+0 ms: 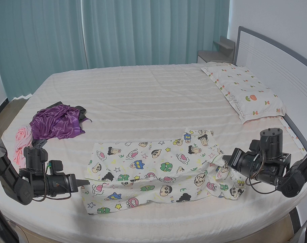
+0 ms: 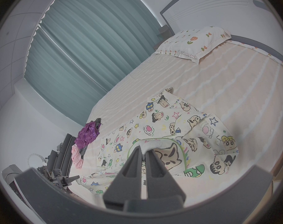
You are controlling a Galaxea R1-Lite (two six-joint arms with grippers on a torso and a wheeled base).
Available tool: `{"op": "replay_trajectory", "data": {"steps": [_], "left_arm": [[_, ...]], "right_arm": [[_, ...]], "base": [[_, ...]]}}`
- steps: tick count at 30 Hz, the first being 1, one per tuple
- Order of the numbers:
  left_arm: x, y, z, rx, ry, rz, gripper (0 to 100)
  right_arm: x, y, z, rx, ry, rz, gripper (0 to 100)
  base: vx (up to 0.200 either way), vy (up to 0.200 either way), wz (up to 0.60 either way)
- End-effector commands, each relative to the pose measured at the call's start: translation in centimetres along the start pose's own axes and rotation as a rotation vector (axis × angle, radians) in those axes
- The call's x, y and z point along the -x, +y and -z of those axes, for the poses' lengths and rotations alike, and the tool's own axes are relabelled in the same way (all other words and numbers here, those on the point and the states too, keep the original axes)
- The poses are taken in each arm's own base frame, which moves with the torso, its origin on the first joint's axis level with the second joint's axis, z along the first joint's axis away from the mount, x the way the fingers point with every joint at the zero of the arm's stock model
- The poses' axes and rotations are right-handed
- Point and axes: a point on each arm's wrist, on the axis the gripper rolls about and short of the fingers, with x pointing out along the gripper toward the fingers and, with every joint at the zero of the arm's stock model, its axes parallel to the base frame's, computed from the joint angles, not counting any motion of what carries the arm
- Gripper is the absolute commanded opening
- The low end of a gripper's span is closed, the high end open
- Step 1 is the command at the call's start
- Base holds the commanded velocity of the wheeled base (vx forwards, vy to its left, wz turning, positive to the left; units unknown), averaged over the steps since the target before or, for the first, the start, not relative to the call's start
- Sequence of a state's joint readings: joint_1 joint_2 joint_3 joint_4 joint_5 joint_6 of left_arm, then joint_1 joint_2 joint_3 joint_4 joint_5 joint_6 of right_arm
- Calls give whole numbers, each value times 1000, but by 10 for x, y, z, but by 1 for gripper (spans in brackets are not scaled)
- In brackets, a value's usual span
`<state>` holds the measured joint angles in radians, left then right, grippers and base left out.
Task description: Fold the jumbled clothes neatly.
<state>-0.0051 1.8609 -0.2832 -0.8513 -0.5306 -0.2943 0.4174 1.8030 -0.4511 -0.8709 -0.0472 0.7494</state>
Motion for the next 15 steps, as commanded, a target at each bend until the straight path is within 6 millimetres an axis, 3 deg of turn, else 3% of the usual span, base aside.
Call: {"op": "replay_trajectory", "data": {"steps": [1,15], "left_arm": [[20,-9,9,-13,-22,7,0],[39,-13,42,15,42,-2,0]], "right_arm": [[10,-1,1,3,-3,-5,0],[32,-6,8,20,4,-6,0]], "base": [[0,0,0],[0,0,0]]}}
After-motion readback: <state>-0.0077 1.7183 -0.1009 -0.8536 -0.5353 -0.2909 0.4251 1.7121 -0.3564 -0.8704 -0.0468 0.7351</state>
